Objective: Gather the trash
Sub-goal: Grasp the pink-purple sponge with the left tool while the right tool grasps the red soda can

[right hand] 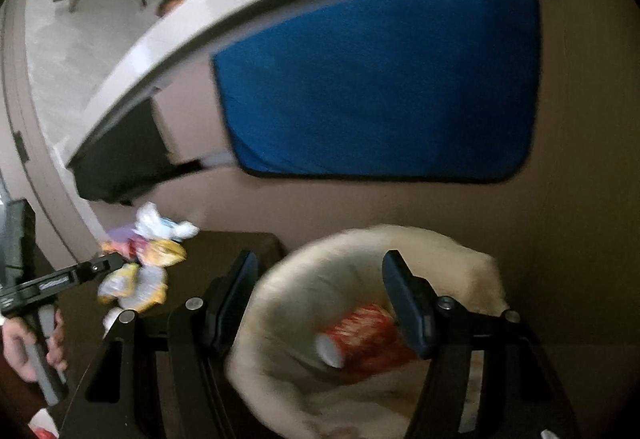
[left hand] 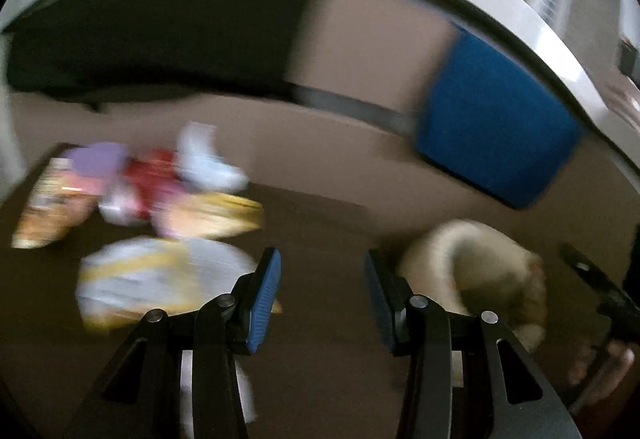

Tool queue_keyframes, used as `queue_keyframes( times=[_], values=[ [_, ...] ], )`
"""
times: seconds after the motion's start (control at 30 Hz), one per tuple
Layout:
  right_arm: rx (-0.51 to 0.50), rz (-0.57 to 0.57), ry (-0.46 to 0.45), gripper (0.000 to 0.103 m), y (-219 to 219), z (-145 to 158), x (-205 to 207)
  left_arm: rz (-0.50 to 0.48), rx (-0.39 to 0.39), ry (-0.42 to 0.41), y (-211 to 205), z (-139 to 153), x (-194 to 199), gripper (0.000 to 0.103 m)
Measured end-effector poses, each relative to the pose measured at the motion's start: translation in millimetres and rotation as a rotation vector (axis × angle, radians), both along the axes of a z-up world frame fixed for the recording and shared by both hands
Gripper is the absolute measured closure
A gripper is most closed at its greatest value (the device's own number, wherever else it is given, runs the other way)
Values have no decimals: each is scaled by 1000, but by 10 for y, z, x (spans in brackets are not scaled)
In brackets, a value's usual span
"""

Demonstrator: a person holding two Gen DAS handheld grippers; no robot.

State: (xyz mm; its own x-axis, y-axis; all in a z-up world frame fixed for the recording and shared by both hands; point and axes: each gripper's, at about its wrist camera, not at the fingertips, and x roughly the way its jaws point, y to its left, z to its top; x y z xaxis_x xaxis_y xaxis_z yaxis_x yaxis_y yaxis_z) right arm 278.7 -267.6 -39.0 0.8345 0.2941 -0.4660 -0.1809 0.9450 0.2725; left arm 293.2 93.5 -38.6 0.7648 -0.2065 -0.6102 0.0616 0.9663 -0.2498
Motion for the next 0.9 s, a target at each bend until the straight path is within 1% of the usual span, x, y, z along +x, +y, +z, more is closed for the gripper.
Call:
queue_keyframes(
  times=[0.07,0.13,0.17,0.2,0.27,0.33,0.4,0.47,0.5,0.53,0.6,0.7,0.77,0.8,0.9],
  values=[
    [20,37,-9,41,206,65,23,88,1,-22,505,80,-36,58],
    [56,111,14,41,457,85,100,165,10,-44,936,136,-72,58],
    [70,139,24,42,561,79,131,192,10,-49,1094,146,-79,58],
    [82,173,35,47,709,71,171,215,0,-46,1287,144,-65,58],
    [59,212,54,53,1003,53,228,225,-49,-17,1605,86,1,58],
    [23,246,61,54,1343,20,262,248,-104,19,1892,-34,114,58],
    [-3,283,71,63,1598,-21,275,258,-147,44,2056,-135,253,58],
    [-62,297,83,63,1877,-85,305,251,-198,69,2227,-245,477,58],
    [-95,299,83,63,1976,-120,301,247,-211,78,2245,-296,584,58],
    [-135,303,84,63,2108,-162,315,248,-218,90,2297,-353,719,58],
    [-174,316,93,63,2224,-227,333,268,-218,108,2388,-449,951,58],
    [-213,322,119,63,2329,-346,392,316,-224,133,2533,-599,1288,58],
    [-230,317,140,63,2320,-426,440,330,-211,174,2600,-704,1477,58],
    [-233,315,154,63,2301,-467,467,325,-211,196,2618,-760,1548,58],
    [-214,318,211,63,2231,-588,554,272,-257,210,2595,-821,1579,56]
  ],
)
